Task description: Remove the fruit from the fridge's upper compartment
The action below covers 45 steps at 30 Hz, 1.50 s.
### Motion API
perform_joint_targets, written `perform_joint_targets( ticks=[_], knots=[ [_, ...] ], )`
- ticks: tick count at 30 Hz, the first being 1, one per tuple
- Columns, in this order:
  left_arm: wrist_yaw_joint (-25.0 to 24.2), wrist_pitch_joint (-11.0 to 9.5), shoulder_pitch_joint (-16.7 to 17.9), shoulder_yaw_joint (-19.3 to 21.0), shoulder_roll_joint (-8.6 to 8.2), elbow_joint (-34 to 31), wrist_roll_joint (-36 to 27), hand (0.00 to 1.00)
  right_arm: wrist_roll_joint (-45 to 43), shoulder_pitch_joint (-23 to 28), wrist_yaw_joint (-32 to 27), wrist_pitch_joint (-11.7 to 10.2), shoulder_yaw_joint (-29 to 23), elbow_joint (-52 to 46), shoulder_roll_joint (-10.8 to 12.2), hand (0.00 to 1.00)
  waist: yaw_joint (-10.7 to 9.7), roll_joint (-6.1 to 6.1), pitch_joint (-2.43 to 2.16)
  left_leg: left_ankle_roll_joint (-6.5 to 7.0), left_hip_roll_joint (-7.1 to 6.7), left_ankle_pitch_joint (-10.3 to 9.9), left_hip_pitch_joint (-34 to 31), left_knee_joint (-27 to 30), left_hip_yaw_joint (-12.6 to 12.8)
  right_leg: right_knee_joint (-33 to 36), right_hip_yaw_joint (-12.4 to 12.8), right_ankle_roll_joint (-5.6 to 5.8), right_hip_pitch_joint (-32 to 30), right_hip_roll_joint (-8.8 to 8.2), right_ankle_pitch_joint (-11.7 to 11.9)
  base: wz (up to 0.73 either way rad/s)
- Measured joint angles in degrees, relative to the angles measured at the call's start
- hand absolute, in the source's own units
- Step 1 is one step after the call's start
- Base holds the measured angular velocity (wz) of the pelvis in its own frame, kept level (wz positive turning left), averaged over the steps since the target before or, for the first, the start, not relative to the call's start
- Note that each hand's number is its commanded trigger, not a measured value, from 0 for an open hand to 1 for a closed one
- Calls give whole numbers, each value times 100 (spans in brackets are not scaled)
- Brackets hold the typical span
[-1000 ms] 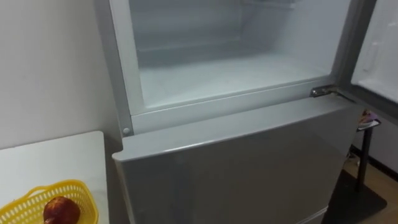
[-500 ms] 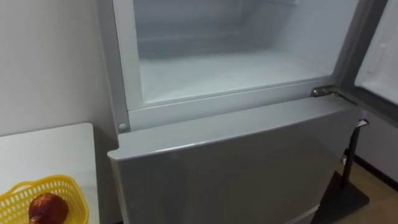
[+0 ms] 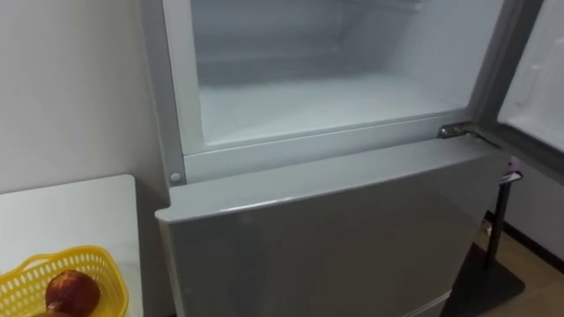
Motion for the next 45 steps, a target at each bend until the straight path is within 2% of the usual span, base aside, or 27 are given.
perform_joint_targets(
  ticks=[3, 9, 16, 20, 22, 28, 30, 33, 36, 40, 45],
  knots=[
    [2, 9, -15, -1, 2, 37, 3, 0, -28, -74, -135, 0, 0, -20, -118, 0, 27, -42, -3, 1, 0, 1, -24, 4, 16, 28, 4, 0, -44, 0, 0, 0],
    [-7, 38, -53, 5, 2, 133, 1, 0, -98, -343, -150, 0, 0, -13, -207, 0, 31, -149, 6, 1, 1, 2, -40, 23, 13, 43, -50, 0, -56, -4, 0, 1],
    [-115, 38, -52, -1, -2, 232, -31, 0, -1314, -431, -138, 8, 29, -150, -206, 0, 85, -105, -16, 0, -5, 4, -56, 27, -11, -14, -110, 0, -49, -10, 0, 2],
    [-138, 29, -61, -4, 2, 242, -45, 0, -1658, -322, -141, 8, 129, -335, -206, 0, 159, -79, -15, -1, -3, 5, -27, 22, -1, -11, -108, 0, -48, -12, 0, -3],
    [-207, 18, -70, -7, 2, 242, -45, 0, -1887, -257, -143, 39, 215, -405, -206, 0, 192, -77, -14, -1, -3, 5, -22, 19, 0, -8, -104, 0, -45, -12, 0, -5],
    [-245, -13, -81, -8, 4, 237, 5, 0, -3474, -195, -142, 115, 746, -546, -205, 0, 273, -76, -7, -1, 3, 5, 10, -3, 1, 12, -130, 0, -7, -18, 0, 0],
    [-264, -18, -105, -9, 4, 247, 1, 0, -3734, -154, -140, 181, 845, -667, -205, 0, 312, -69, -2, -4, -1, 6, 25, -2, -2, 36, -133, 0, -2, -16, -1, 0],
    [-266, -133, -139, 5, -1, 380, 4, 0, -4395, 95, -175, 197, 1055, -1107, -196, 0, 385, -47, 19, -5, -9, 16, 31, -5, -1, 100, -132, -4, -36, -22, -19, 0],
    [-262, -135, -180, 13, -15, 583, 9, 0, -4820, 201, -195, 197, 1335, -1460, -171, 0, 369, -37, 48, 3, -28, 23, 20, -6, 8, 102, -108, -10, -58, -35, -25, -4],
    [-260, -140, -249, 14, -24, 630, 29, 0, -5356, 216, -166, 204, 1493, -1652, -113, 0, 371, -59, 64, 15, -44, 30, 9, -13, 18, 101, -104, 4, -79, -51, -40, 0],
    [-249, -286, -274, -1, -33, 729, -1, 0, -5737, 216, 4, 319, 1851, -2028, -42, 0, 368, -78, 74, 14, -46, 44, 34, 0, 20, 103, -99, 3, -85, -51, -48, -1]
  ],
)
